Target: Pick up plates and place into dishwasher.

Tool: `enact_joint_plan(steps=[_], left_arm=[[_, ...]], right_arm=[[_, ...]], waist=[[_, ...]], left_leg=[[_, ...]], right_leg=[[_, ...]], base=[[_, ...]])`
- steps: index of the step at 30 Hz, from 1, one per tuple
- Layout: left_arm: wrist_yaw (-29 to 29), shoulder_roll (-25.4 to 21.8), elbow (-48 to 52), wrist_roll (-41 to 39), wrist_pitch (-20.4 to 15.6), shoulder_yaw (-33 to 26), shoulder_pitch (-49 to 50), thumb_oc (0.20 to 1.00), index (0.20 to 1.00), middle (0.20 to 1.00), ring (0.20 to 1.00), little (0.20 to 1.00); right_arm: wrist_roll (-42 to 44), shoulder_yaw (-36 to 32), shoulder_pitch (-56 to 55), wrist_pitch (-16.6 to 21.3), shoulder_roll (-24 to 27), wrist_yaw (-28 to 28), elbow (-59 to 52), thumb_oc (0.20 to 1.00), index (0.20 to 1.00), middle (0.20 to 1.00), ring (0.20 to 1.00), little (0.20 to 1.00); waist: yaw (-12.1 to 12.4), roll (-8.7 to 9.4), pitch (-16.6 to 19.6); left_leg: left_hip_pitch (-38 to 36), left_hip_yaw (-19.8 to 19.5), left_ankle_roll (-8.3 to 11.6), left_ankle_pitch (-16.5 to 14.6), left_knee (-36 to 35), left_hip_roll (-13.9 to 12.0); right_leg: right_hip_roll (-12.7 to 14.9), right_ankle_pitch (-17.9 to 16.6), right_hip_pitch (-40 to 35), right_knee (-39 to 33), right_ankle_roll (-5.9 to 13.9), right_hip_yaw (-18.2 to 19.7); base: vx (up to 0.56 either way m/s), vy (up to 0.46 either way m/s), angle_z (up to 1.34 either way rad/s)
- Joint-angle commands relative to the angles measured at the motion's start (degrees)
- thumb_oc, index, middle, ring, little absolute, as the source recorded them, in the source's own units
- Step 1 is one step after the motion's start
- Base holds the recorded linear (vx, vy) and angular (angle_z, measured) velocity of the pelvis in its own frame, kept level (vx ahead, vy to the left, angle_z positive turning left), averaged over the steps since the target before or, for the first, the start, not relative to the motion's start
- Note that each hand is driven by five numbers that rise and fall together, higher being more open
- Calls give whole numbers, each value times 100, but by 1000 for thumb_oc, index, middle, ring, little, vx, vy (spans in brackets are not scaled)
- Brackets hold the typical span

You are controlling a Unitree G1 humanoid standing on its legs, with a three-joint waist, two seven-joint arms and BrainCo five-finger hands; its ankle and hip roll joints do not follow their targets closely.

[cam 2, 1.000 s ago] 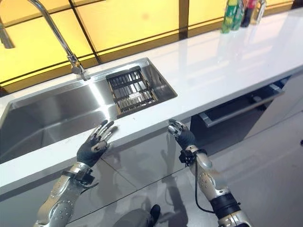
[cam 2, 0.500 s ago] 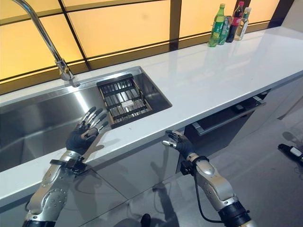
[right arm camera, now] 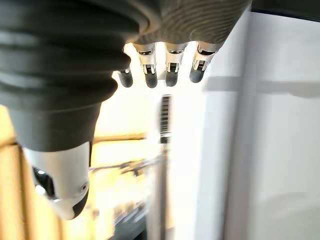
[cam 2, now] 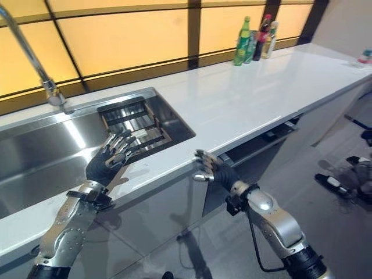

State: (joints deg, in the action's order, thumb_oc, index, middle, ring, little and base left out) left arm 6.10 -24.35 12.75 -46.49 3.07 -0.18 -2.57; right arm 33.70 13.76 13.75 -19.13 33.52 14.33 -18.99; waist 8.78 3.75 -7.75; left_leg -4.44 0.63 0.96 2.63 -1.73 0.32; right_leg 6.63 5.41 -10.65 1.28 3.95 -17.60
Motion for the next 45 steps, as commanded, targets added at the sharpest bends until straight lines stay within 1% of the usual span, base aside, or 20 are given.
enact_joint_plan(steps=[1,3,6,9,11,16,17,20,22,28,30,33,35,36,37,39,40,41,43,45], left_arm=[[-115,-142,-170,-247,-271,138,-330,1000,1000,1000,1000,1000],[-52,-147,-239,-287,-269,135,-322,1000,1000,1000,1000,1000],[-17,-233,-196,-327,-284,111,-264,1000,1000,1000,1000,1000],[-84,-381,-214,-444,-316,107,-279,1000,1000,1000,1000,1000],[-21,-404,-334,-537,-391,93,-308,1000,1000,1000,1000,1000],[85,-88,-353,-376,-596,77,-225,1000,1000,1000,1000,1000],[130,-30,-355,-331,-637,64,-211,1000,1000,1000,1000,1000],[309,233,-389,-257,-621,114,-343,1000,1000,1000,1000,1000],[407,273,-360,-220,-695,129,-362,1000,1000,1000,1000,1000],[92,270,-299,-29,-894,208,-348,1000,1000,1000,1000,1000],[-123,257,-232,152,-968,261,-353,1000,1000,1000,1000,1000],[-439,214,-205,481,-1108,320,-429,1000,1000,1000,1000,1000],[-730,213,-188,822,-1259,380,-468,1000,1000,1000,1000,1000],[-809,209,-174,867,-1245,428,-500,1000,1000,1000,1000,1000],[-786,211,-221,819,-1195,518,-566,1000,1000,1000,1000,1000],[-905,267,-232,1070,-1243,633,-633,1000,1000,1000,1000,1000],[-952,274,-224,1105,-1229,648,-641,1000,1000,1000,1000,1000],[-1176,277,-234,1046,-1174,762,-782,1000,1000,1000,1000,1000],[-1227,314,-211,1074,-1063,777,-829,1000,1000,1000,1000,1000],[-1214,392,-98,1178,-1013,741,-776,1000,1000,1000,1000,1000]], right_arm=[[-280,212,177,-267,361,604,-58,1000,1000,1000,1000,1000],[-831,369,137,-399,558,1138,-12,1000,1000,1000,1000,1000],[-1737,743,138,-230,1085,2111,6,1000,1000,1000,1000,1000],[-1659,1052,422,162,1560,2666,-120,1000,1000,1000,1000,1000],[-1204,1179,659,437,1687,2661,-257,1000,1000,1000,1000,1000],[350,937,1212,750,1222,1683,-226,1000,1000,1000,1000,1000],[474,724,1232,919,1067,1553,-196,1000,1000,1000,1000,1000],[581,11,1087,1095,650,831,-140,1000,1000,1000,1000,1000],[650,-237,1032,1382,399,603,-70,1000,1000,1000,1000,1000],[28,-270,832,1733,-480,-330,-308,1000,1000,1000,1000,1000],[-333,-309,696,1834,-628,-750,-379,1000,1000,1000,1000,1000],[-759,-346,331,2027,-827,-1449,-308,1000,1000,1000,1000,1000],[-1035,-290,248,2116,-915,-1806,-93,1000,1000,1000,1000,1000],[-1037,-261,210,2175,-932,-1984,9,1000,1000,1000,1000,1000],[-1024,-287,61,2281,-943,-2310,136,1000,1000,1000,1000,1000],[-1003,-369,-49,2443,-881,-2483,298,1000,1000,1000,1000,1000],[-980,-372,-49,2460,-876,-2486,324,1000,1000,1000,1000,1000],[-1198,-415,-81,2591,-885,-2626,490,1000,1000,1000,1000,1000],[-1259,-488,-123,2610,-880,-2730,509,1000,1000,1000,1000,1000],[-1279,-523,-33,2601,-953,-2743,604,1000,1000,1000,1000,1000]], waist=[[-71,-21,516],[-84,-7,482],[-53,19,405],[-20,65,338],[12,93,312],[100,32,297],[82,7,303],[-33,-15,270],[-55,-26,263],[103,-158,432],[135,-154,472],[133,-138,330],[122,-125,255],[114,-116,229],[53,-70,223],[-65,9,256],[-82,6,265],[-199,16,270],[-206,1,296],[-67,19,398]], left_leg=[[80,206,541,236,69,-714],[127,205,602,317,125,-779],[219,154,713,560,205,-911],[284,152,804,761,235,-1031],[359,166,858,913,233,-1115],[483,236,877,1035,344,-1129],[528,382,875,1019,518,-1079],[716,1335,865,641,1485,-948],[738,1630,762,369,1753,-825],[373,1194,301,-178,979,-312],[247,1035,109,-217,764,-139],[186,738,-256,-355,740,113],[165,597,-301,-308,658,167],[187,502,-282,-251,605,160],[347,229,-240,-158,611,194],[474,12,-156,-106,618,275],[484,-8,-147,-103,613,272],[519,-165,-124,-151,573,307],[554,-314,-110,-193,569,308],[481,-329,-33,-205,467,256]], right_leg=[[202,-681,252,-127,51,84],[143,-673,263,-141,9,90],[17,-664,263,-183,-51,99],[-92,-680,238,-253,-90,78],[-148,-697,208,-318,-111,32],[-155,-698,138,-385,-165,-138],[-137,-689,113,-389,-178,-217],[19,-634,-68,-348,-213,-741],[92,-638,-110,-323,-185,-862],[294,-532,-131,22,-7,-675],[420,-496,-4,574,103,-612],[789,-804,813,2534,343,-439],[787,-955,1057,2824,357,-162],[635,-875,1038,2584,315,0],[256,-705,925,1756,204,340],[145,-830,831,736,177,706],[135,-866,803,651,178,712],[-16,-884,819,217,183,1080],[-50,-744,767,178,156,1122],[26,-797,574,-195,146,822]], base=[[-154,-124,-18],[-142,-108,-16],[-149,-132,-8],[-107,-144,-4],[-85,-124,-10],[-37,-26,-11],[-22,34,0],[-18,34,48],[25,89,108],[162,200,43],[168,217,64],[125,180,118],[78,16,105],[58,-142,88],[73,-179,110],[55,-130,146],[50,-99,147],[60,-84,118],[50,-90,138],[-2,-141,73]])
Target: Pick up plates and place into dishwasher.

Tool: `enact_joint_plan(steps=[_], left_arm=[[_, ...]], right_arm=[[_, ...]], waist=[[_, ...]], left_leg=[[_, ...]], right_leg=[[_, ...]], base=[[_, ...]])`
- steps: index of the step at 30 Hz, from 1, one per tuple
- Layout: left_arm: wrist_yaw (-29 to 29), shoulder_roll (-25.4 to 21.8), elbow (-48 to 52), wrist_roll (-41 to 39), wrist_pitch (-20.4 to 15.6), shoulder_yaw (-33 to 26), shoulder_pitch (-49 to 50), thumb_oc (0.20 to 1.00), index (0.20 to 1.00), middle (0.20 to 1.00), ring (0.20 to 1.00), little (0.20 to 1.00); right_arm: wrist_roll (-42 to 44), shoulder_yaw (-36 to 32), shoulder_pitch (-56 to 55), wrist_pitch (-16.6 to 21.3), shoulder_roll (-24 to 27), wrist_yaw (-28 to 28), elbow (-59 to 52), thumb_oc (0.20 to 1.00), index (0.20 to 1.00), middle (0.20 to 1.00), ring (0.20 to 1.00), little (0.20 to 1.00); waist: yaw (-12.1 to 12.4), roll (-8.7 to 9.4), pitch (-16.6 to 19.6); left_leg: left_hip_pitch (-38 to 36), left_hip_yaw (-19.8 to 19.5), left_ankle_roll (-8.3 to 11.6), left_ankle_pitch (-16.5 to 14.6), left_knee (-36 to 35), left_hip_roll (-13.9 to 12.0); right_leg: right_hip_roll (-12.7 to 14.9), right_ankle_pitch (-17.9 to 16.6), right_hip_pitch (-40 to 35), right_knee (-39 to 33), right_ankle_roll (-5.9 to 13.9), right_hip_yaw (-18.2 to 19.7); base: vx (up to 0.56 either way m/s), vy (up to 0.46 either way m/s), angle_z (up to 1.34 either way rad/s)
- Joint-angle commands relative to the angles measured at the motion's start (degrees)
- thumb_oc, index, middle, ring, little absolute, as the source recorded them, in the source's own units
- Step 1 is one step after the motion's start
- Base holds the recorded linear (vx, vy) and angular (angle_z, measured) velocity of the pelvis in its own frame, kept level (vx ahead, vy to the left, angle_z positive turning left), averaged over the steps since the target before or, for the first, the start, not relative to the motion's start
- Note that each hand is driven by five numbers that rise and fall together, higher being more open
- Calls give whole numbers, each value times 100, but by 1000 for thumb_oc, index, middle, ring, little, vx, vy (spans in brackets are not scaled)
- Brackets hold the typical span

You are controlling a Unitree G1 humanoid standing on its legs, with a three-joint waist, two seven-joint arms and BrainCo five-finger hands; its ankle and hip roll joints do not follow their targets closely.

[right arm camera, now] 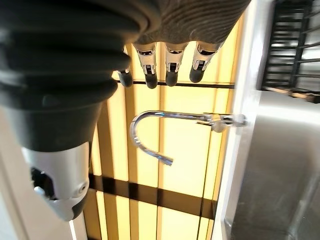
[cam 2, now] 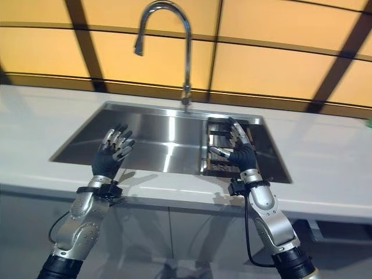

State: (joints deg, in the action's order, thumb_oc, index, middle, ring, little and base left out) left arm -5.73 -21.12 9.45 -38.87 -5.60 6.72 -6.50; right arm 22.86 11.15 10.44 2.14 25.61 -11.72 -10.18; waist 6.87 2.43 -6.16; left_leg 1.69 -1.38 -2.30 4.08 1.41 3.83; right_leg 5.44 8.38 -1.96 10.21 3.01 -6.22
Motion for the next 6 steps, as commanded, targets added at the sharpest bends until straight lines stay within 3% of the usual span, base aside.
enact_joint_plan(steps=[1,6], left_arm=[[-39,82,259,438,-156,54,-380,1000,1000,1000,1000,1000],[-76,57,383,293,-1,-69,-357,1000,1000,1000,1000,1000]], right_arm=[[-181,-251,333,454,-178,-170,-242,1000,1000,1000,1000,1000],[-290,-189,428,282,-218,-302,-412,1000,1000,1000,1000,1000]], waist=[[137,145,271],[175,63,526]], left_leg=[[-154,-151,316,-335,97,-108],[-248,-132,396,-275,-203,-227]], right_leg=[[135,-1130,-340,-1203,240,-338],[99,-1172,-423,-1479,236,-444]], base=[[-25,-141,10],[-5,-82,7]])
